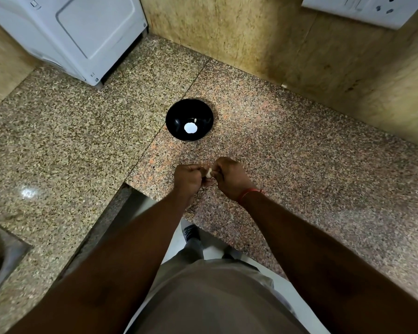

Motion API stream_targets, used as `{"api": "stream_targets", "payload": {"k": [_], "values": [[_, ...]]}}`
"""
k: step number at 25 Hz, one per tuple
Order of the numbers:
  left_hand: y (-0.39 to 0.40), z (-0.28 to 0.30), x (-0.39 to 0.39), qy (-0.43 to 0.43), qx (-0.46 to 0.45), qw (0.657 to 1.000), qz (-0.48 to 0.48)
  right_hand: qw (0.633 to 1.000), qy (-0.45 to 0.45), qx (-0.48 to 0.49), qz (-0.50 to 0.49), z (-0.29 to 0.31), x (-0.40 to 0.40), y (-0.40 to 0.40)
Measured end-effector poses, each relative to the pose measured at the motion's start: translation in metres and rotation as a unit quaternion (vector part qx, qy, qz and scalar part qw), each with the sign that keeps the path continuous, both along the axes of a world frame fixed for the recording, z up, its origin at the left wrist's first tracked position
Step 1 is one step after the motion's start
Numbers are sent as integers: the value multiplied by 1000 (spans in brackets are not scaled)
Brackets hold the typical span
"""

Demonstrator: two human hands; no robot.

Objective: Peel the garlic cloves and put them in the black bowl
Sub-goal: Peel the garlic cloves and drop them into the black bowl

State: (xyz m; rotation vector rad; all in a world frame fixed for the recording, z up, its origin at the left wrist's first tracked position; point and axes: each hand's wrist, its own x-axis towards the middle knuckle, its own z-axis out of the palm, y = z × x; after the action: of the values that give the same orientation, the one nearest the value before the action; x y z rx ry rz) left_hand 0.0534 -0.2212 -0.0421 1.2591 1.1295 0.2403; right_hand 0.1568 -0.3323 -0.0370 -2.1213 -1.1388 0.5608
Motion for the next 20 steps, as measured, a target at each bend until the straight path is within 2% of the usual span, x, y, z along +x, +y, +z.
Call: {"api": "stream_targets", "payload": {"k": [8, 14, 20], "values": [[1, -5, -3, 28, -5, 1000, -10, 998, -9, -37, 45, -4, -9, -6], [1, -7, -4, 37, -9, 999, 12, 999, -21, -47, 13, 0, -12, 6], [3, -6, -3, 56, 16, 998, -21, 998, -5, -66, -3, -2, -11, 9]]}}
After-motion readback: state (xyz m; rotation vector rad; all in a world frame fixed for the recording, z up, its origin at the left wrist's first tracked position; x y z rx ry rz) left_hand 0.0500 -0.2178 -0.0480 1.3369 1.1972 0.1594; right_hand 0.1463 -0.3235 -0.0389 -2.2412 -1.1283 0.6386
